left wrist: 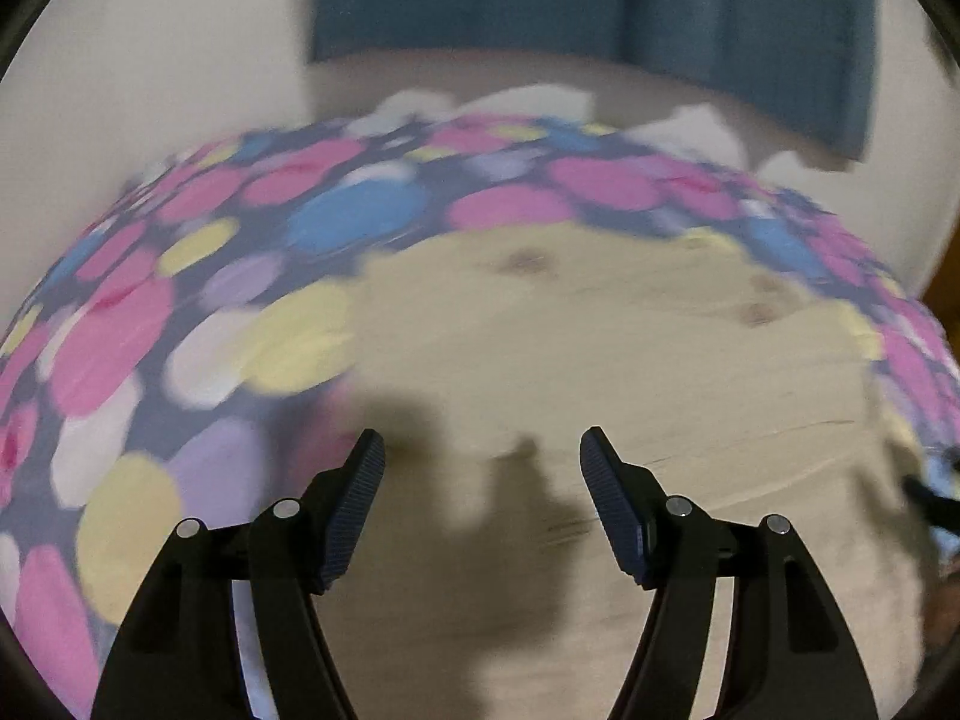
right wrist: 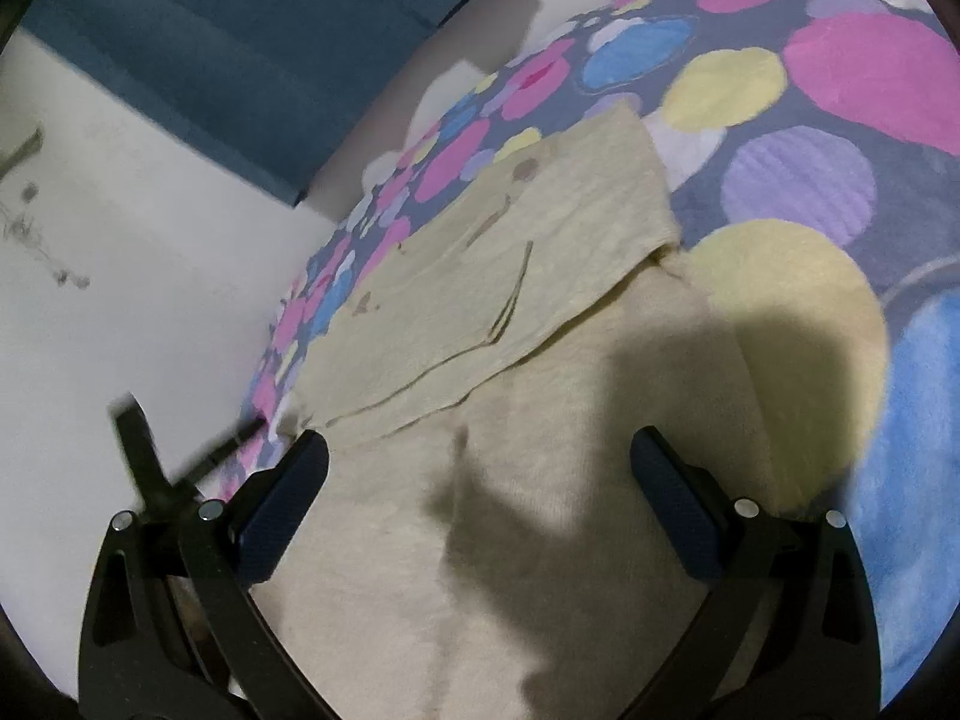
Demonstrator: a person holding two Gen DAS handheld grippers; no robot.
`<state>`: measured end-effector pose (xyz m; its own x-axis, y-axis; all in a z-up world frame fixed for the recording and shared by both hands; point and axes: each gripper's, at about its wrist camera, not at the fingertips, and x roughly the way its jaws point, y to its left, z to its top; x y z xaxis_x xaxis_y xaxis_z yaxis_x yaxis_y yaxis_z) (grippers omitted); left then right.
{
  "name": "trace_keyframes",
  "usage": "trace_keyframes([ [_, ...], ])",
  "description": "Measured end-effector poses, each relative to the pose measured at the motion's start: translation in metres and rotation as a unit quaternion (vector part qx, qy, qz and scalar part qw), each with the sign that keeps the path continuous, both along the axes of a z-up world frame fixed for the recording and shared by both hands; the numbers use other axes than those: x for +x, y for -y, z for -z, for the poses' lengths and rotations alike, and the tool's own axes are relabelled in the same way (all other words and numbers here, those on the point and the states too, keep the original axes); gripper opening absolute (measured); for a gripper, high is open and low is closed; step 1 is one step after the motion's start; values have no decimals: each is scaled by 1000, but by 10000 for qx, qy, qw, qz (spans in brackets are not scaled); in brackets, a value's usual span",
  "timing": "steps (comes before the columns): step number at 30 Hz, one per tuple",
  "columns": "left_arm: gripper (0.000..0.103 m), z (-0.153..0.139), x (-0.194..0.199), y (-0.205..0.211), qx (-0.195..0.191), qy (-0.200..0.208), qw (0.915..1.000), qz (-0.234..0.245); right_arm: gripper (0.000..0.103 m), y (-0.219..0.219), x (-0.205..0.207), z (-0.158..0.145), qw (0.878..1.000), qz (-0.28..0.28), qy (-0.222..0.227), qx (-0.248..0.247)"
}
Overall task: Fold small clothes
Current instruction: 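Fold the held sleeve across the sweater body and open the left tool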
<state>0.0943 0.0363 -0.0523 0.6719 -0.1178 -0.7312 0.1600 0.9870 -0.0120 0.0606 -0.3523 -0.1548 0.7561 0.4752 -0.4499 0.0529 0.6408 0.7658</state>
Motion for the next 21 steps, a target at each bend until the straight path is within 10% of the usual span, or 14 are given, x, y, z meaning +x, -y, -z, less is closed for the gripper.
trace_keyframes([
  [4,67,20,9,-30,106,-228,9993,-291,98,1,14,-19,9998,-47,125,167],
  [8,67,27,17,-41,0,-340,9986,-399,66,-3,52,-15,9993,-78,-356,120],
  [21,67,42,42,-53,-239,-686,9955,-607,64,-20,99,4,9944,-36,-986,-385],
])
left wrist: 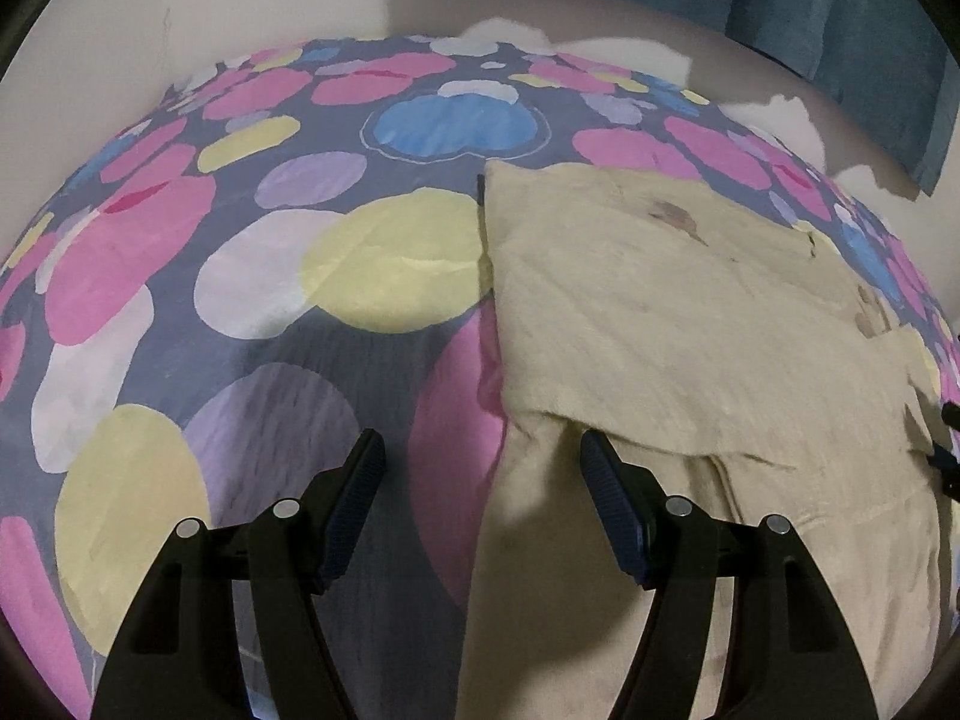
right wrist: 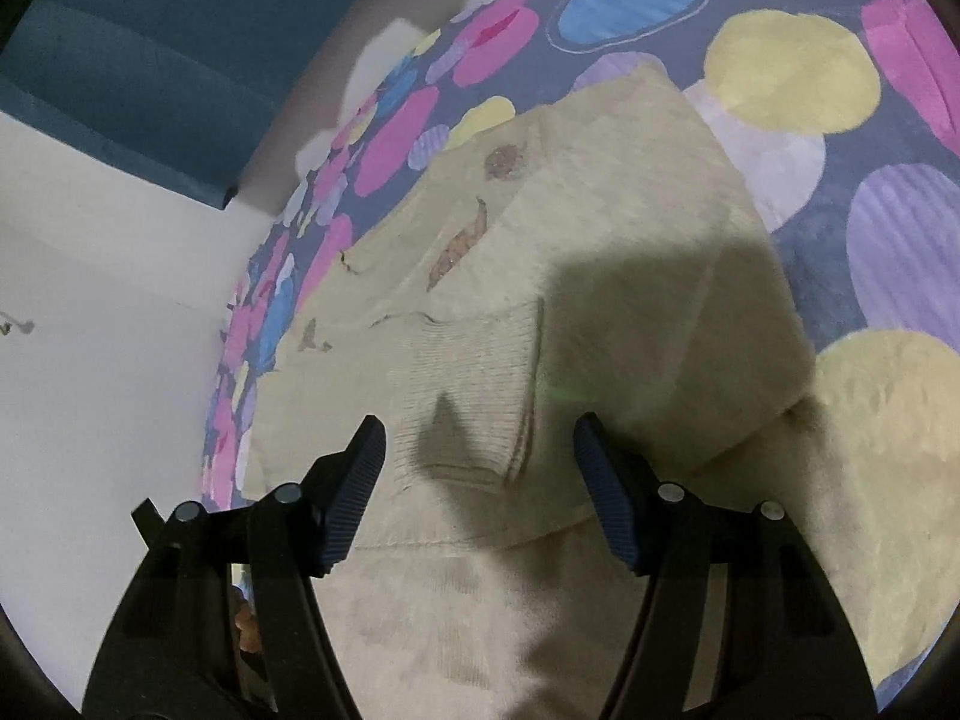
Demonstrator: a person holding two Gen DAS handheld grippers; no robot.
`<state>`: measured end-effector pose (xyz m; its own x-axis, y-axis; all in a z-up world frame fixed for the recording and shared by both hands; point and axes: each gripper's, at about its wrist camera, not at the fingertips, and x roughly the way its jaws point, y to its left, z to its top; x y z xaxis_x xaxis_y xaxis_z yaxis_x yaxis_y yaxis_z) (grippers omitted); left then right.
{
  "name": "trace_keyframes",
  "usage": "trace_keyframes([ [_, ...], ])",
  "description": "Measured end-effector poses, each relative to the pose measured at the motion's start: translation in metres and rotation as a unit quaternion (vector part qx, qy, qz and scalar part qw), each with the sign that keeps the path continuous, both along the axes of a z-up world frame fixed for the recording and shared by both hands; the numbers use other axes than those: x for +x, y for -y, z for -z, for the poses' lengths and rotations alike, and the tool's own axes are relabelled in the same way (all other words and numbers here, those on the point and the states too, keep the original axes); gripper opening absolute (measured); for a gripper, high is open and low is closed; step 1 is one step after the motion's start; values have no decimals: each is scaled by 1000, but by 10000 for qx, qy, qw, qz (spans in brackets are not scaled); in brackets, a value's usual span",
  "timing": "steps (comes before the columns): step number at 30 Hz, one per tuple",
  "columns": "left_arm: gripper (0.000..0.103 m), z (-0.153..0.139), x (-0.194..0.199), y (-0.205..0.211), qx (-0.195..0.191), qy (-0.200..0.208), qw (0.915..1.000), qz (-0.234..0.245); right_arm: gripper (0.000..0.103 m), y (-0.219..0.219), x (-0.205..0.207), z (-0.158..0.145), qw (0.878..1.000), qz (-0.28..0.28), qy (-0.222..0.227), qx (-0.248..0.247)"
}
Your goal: Fold small clothes
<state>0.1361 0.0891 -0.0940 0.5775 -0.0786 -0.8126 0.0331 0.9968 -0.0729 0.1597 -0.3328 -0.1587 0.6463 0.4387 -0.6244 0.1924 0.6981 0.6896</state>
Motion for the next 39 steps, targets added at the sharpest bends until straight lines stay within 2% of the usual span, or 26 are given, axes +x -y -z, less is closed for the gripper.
trace_keyframes([
  [2,70,1,1,0,-9,-6,10000,2,49,-4,2,-1,9998,-48,-32,-207],
  [4,70,0,2,-1,7,-11,10000,0,42,-7,5,0,9994,-105,-65,-337],
  [6,70,1,3,-1,1,-13,10000,0,27,-9,7,0,9989,-170,-85,-420],
  [7,70,1,3,-1,-12,-10,10000,-3,8,-10,8,-1,9989,-225,-90,-410],
  [8,70,1,3,-1,-25,-5,10000,-7,5,-10,8,-3,9990,-262,-56,-349],
  [13,70,3,6,-4,-137,6,9999,-67,4,-5,-16,-31,9979,-110,457,-439],
  [16,70,3,6,-6,-205,7,9997,-97,4,4,-27,-28,9978,80,387,-529],
  [18,70,3,5,-7,-210,16,9997,-110,4,10,-27,-14,9978,152,170,-615],
  [20,70,3,5,-8,-220,20,9997,-114,4,14,-24,3,9987,153,-62,-474],
  [23,70,4,4,-10,-286,24,9994,-170,4,19,-23,16,9996,169,-45,-237],
  [30,70,3,3,-15,-365,43,9992,-180,5,35,-32,18,9992,231,38,326],
  [33,70,3,2,-16,-419,56,9991,-92,6,45,-45,12,9986,363,104,361],
  [34,70,2,0,-17,-448,64,9990,-22,8,48,-51,9,9985,376,123,367],
  [36,73,0,-6,-21,-602,51,9981,128,22,57,-65,5,9983,376,164,419],
  [37,78,-1,-10,-24,-739,30,9971,196,40,60,-71,3,9981,399,171,441],
  [38,79,-2,-15,-28,-899,4,9956,258,53,66,-82,2,9978,424,181,471],
  [39,79,-3,-23,-33,-1082,-32,9936,330,56,70,-90,0,9977,427,192,488],
])
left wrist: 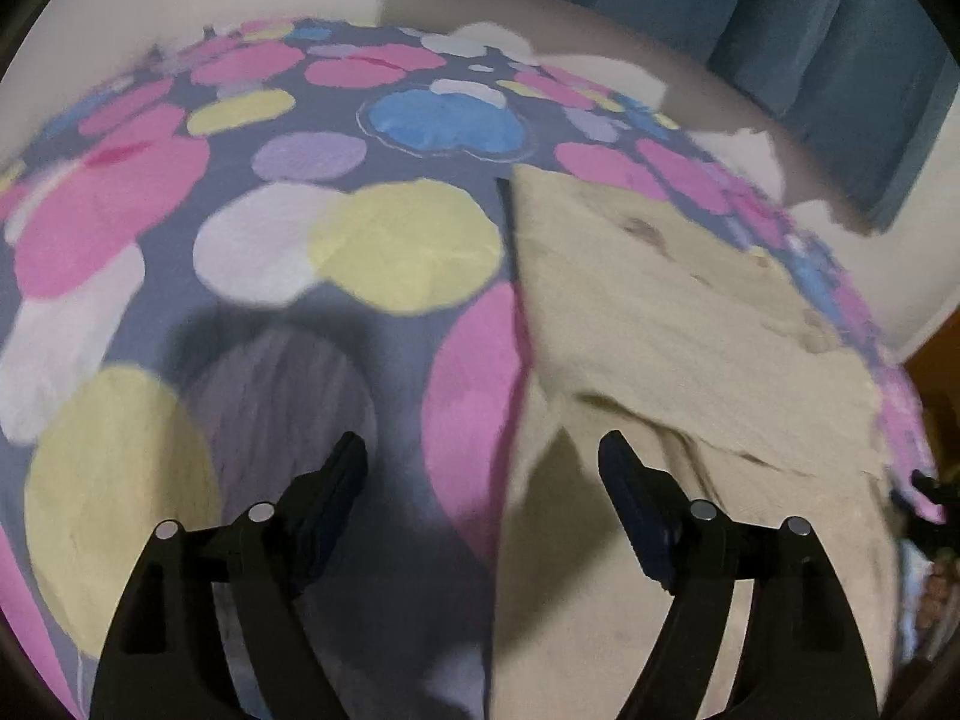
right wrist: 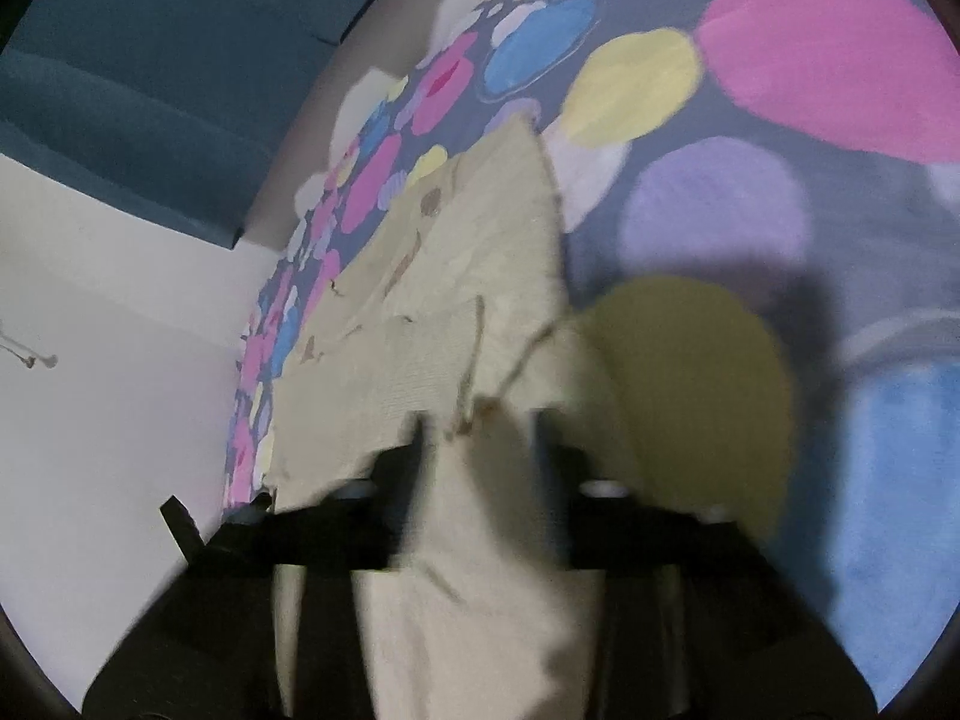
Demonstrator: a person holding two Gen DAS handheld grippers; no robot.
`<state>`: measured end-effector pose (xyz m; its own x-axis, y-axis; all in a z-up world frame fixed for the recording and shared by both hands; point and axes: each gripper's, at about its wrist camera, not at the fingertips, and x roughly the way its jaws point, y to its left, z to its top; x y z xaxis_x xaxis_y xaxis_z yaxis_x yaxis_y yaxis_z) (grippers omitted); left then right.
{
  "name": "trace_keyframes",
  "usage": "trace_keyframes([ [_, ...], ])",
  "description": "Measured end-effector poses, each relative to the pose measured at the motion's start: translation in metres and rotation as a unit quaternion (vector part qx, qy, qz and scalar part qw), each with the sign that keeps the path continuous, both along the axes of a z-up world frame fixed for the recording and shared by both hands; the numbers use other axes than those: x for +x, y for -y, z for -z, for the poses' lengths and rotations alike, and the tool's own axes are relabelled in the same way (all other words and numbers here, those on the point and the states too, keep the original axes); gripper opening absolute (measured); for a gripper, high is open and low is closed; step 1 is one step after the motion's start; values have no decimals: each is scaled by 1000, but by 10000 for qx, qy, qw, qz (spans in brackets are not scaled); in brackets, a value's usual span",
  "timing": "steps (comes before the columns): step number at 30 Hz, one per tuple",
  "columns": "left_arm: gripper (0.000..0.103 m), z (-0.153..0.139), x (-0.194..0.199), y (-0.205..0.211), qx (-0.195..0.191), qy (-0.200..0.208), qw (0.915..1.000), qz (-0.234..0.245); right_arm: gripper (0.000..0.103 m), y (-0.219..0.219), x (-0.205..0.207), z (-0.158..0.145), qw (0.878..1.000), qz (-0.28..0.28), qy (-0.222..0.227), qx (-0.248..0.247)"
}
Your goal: Fold small clothes
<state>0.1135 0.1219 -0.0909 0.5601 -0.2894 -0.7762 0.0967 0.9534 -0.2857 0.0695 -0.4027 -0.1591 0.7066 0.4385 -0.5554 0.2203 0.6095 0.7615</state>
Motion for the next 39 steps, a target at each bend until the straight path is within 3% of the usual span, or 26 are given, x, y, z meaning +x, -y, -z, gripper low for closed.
trace_keyframes([
  [4,84,-4,-30,-12,-601,-199,9973,383,82,13,-37,2,9996,-135,-55,252],
  [8,84,-6,-71,-24,-1270,-426,9878,795,85,14,-67,5,9974,-486,-83,534],
  [13,84,-1,-125,-27,-2019,-699,9678,1334,86,-4,-102,4,9912,-1134,-16,677],
  [21,84,-1,-186,-8,-2364,-955,9479,1912,90,-47,-133,-2,9737,-2131,204,777],
  [24,84,0,-192,-3,-2577,-1040,9398,1987,90,-60,-137,-5,9674,-2420,254,696],
  [29,84,0,-200,5,-2813,-1105,9287,2151,90,-68,-141,-4,9610,-2567,346,973],
  [33,84,0,-203,12,-2797,-1042,9297,2156,90,-73,-143,-3,9556,-2665,390,1194],
  [36,80,1,-203,14,-2878,-1088,9252,2222,90,-80,-148,-3,9514,-2796,377,1237],
  [39,76,1,-205,15,-2738,-1064,9291,2247,90,-87,-150,-3,9500,-2846,377,1226],
])
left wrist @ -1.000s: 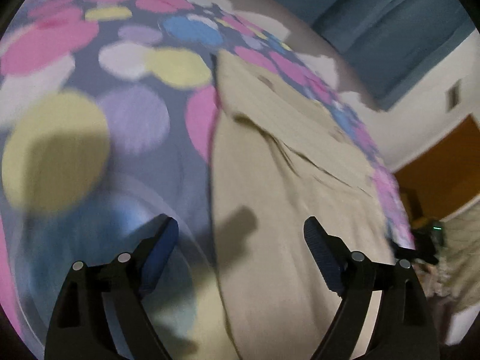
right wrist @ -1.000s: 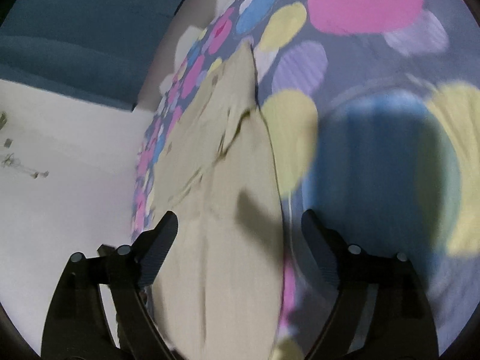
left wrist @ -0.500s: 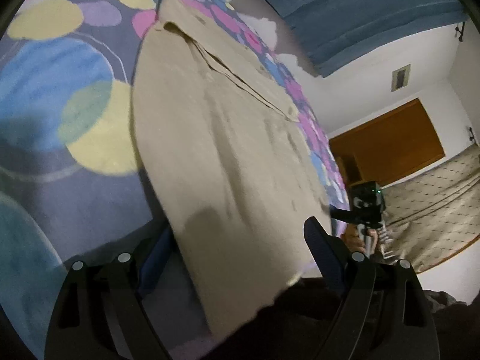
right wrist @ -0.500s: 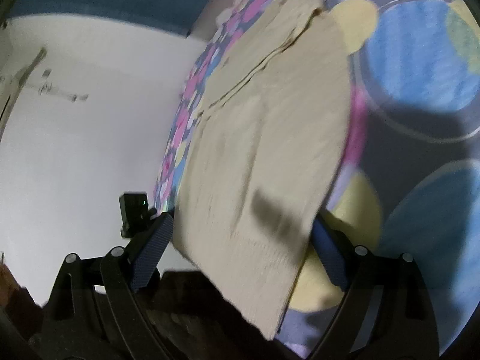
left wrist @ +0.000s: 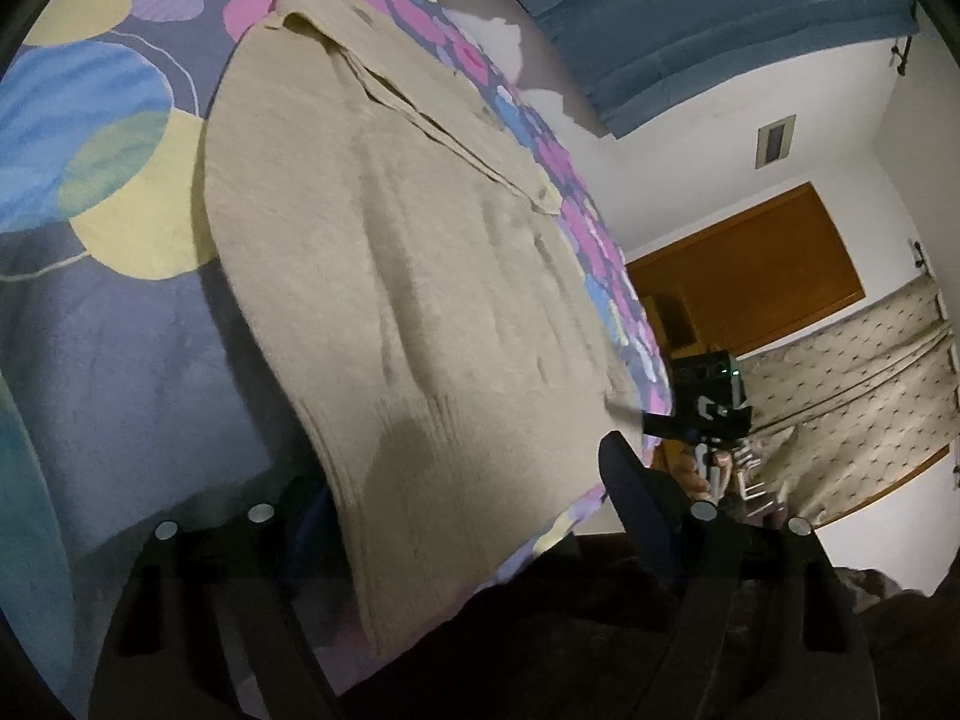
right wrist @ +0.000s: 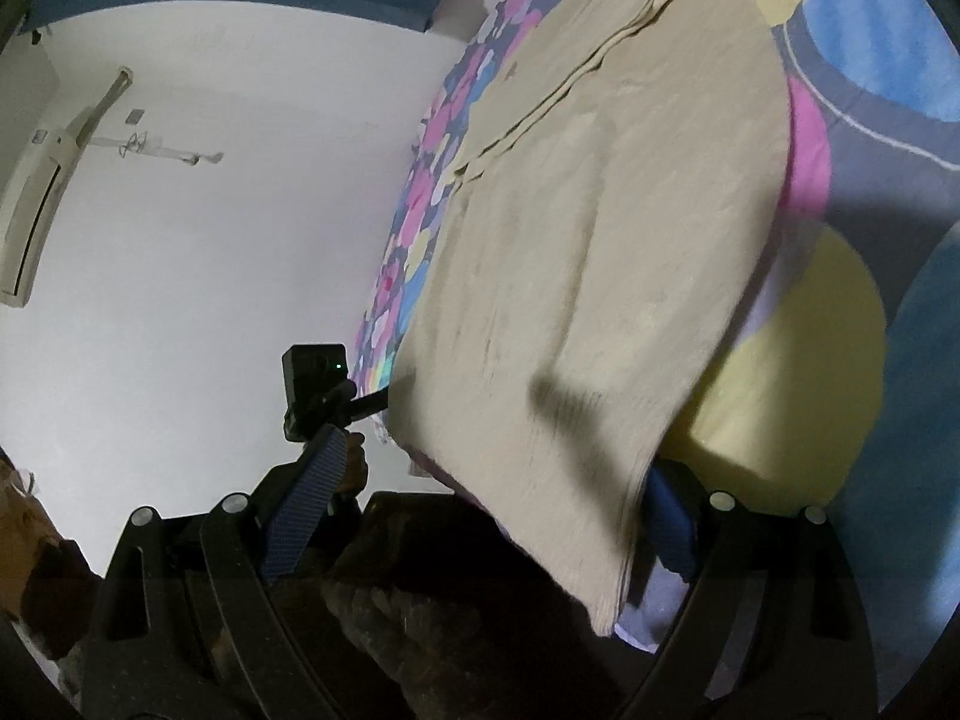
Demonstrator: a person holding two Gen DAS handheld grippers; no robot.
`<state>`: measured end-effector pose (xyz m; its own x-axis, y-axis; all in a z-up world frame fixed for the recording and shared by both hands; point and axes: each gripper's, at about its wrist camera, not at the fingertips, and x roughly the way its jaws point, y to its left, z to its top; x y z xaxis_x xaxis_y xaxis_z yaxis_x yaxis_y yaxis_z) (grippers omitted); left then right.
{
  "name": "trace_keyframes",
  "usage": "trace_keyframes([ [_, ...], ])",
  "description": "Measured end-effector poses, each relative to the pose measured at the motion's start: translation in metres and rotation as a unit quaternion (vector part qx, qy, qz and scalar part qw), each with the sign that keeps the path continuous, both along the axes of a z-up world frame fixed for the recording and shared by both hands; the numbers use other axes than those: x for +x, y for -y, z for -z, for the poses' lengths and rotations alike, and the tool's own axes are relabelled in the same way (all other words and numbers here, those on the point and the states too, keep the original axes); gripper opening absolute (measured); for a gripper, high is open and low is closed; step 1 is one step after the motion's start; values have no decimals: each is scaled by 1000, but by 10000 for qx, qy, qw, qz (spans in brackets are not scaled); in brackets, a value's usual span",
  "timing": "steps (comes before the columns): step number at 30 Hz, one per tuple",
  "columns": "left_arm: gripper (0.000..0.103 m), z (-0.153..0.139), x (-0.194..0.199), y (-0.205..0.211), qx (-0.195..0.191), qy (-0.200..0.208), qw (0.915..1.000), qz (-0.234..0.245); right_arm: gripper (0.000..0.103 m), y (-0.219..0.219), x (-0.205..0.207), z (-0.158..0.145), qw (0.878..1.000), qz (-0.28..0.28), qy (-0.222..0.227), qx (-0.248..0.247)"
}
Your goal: Fold small clothes
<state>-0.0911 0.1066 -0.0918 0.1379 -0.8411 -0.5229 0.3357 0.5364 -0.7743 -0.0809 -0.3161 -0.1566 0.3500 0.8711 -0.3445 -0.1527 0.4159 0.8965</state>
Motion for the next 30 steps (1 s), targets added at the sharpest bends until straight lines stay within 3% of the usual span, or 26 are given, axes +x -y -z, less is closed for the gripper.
trace_keyframes([
  [2,71,1,3,3,90,15,10000,-15,90,0,-2,1,10000,18,-15,55],
  [8,70,1,-2,6,278,178,9993,146,90,11,-6,7,9987,157,-122,476],
  [13,66,2,-2,11,400,246,9987,190,83,11,-8,10,9989,113,-181,429],
  [16,53,5,-2,7,465,197,9986,145,69,7,-11,15,9988,77,-351,335],
  [18,45,8,-2,3,496,160,9986,111,52,4,-14,23,9982,72,-566,202],
  [20,31,11,-1,1,531,114,9985,72,23,0,-16,31,9972,39,-740,-27],
  [21,26,13,-1,0,558,88,9984,56,17,-2,-16,34,9969,25,-773,-151],
  [22,13,15,0,-1,612,30,9981,45,8,-4,-17,35,9964,26,-791,-305],
  [23,6,17,0,-1,660,-10,9978,34,5,-5,-17,35,9961,59,-766,-423],
  [27,5,4,4,-5,499,65,9987,-117,5,-4,-18,12,9987,167,-388,-284],
  [30,4,-18,15,-11,111,187,9994,-269,5,4,-13,-12,9995,320,-28,-67],
])
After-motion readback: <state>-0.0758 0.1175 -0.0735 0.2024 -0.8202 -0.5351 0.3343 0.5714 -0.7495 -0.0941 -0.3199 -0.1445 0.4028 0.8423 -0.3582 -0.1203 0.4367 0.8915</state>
